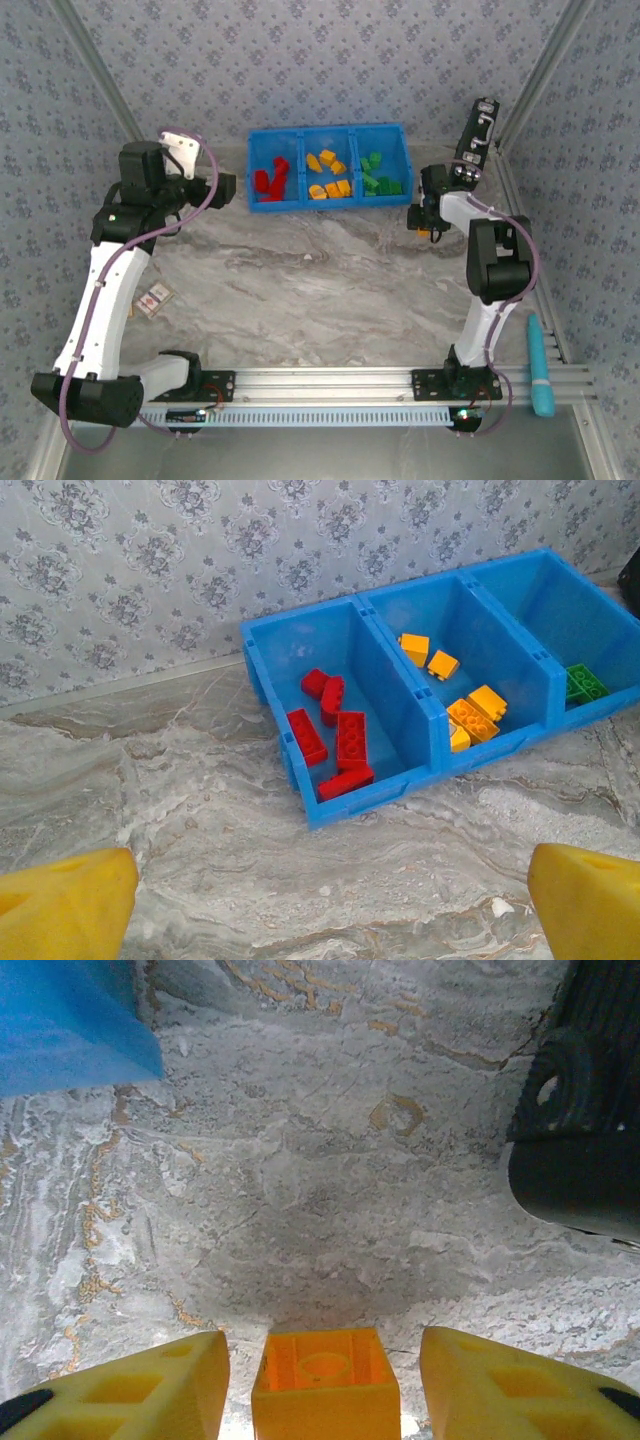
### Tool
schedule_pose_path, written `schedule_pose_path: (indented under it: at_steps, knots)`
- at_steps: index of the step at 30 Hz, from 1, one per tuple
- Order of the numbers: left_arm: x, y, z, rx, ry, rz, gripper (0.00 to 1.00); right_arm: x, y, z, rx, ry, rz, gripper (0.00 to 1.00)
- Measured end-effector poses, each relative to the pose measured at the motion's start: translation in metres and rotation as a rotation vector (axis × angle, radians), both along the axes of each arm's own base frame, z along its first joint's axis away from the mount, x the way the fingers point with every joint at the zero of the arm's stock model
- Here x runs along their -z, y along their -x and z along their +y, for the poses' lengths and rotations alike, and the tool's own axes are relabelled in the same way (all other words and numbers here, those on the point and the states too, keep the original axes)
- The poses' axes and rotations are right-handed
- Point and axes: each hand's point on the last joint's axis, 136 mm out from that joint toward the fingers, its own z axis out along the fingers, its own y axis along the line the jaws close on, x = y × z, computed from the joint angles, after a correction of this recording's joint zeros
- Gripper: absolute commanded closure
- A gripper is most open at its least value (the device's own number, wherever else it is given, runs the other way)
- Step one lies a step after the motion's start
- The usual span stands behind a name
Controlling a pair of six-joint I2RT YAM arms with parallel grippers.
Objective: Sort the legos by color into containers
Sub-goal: Pick up the lego from the middle-right of the table.
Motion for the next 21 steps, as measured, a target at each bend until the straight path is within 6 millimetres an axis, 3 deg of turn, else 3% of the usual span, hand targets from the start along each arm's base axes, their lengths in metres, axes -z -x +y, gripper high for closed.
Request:
schedule_pose_path:
  at_steps: [17, 21]
  knots:
    - [0.0, -0.001, 0.002, -0.002, -0.02, -0.006, 0.0, 0.006, 0.005, -0.001, -0.002, 0.007, 0.045, 0.59]
    - [0.0, -0.001, 0.004, -0.005, -0.039, -0.012, 0.0, -0.011, 0.009, 0.003, -0.014, 0.005, 0.042, 0.62]
